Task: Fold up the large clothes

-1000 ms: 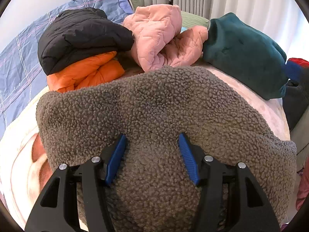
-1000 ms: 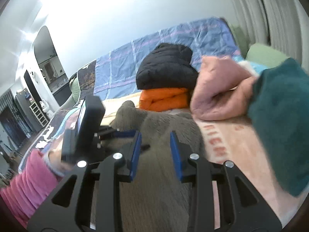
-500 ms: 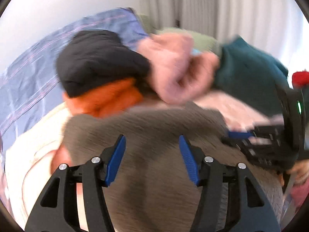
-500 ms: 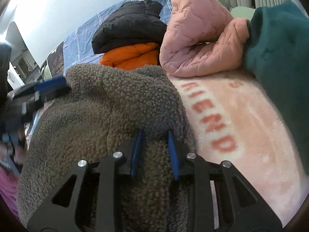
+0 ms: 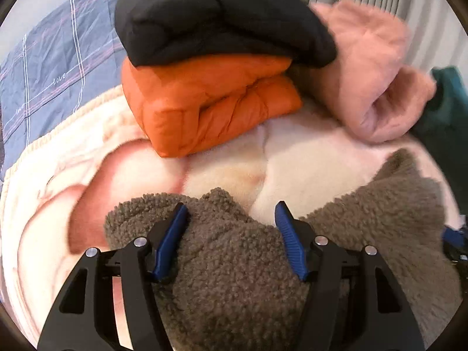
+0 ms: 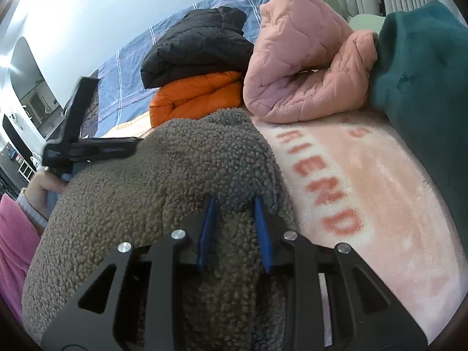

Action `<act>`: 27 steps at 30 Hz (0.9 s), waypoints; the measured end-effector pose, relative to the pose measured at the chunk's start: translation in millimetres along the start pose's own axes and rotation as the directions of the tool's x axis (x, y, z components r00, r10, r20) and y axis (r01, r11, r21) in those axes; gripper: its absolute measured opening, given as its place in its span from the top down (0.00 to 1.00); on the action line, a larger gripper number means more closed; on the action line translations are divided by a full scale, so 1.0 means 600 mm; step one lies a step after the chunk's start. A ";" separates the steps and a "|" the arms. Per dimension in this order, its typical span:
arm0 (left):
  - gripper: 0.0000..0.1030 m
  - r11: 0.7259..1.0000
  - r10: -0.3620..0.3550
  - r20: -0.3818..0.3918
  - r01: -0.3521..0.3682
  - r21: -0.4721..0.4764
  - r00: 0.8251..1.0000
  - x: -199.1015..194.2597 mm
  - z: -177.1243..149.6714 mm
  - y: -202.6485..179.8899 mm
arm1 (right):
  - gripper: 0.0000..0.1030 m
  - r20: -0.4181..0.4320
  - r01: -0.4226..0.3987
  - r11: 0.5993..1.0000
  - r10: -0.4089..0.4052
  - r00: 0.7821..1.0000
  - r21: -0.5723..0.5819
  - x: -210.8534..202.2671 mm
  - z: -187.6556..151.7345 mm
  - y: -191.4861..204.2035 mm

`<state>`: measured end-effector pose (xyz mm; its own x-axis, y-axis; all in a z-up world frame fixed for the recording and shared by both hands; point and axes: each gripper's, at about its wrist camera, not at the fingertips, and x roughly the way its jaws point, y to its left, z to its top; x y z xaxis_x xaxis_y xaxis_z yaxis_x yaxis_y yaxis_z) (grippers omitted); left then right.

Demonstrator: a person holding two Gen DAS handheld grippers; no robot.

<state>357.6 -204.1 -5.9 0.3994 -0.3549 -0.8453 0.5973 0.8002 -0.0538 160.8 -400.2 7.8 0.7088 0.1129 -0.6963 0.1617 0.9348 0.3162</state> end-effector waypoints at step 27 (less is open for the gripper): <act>1.00 0.957 -0.247 0.003 0.244 0.157 0.969 -0.128 -0.001 -0.134 | 0.72 0.020 -0.006 1.000 0.006 1.000 0.023 -0.006 -0.005 -0.003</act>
<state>278.3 -241.2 63.0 0.2415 -0.5434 -0.8040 0.7784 0.6033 -0.1739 155.9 -401.4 8.1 0.7233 0.1117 -0.6814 0.1732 0.9259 0.3357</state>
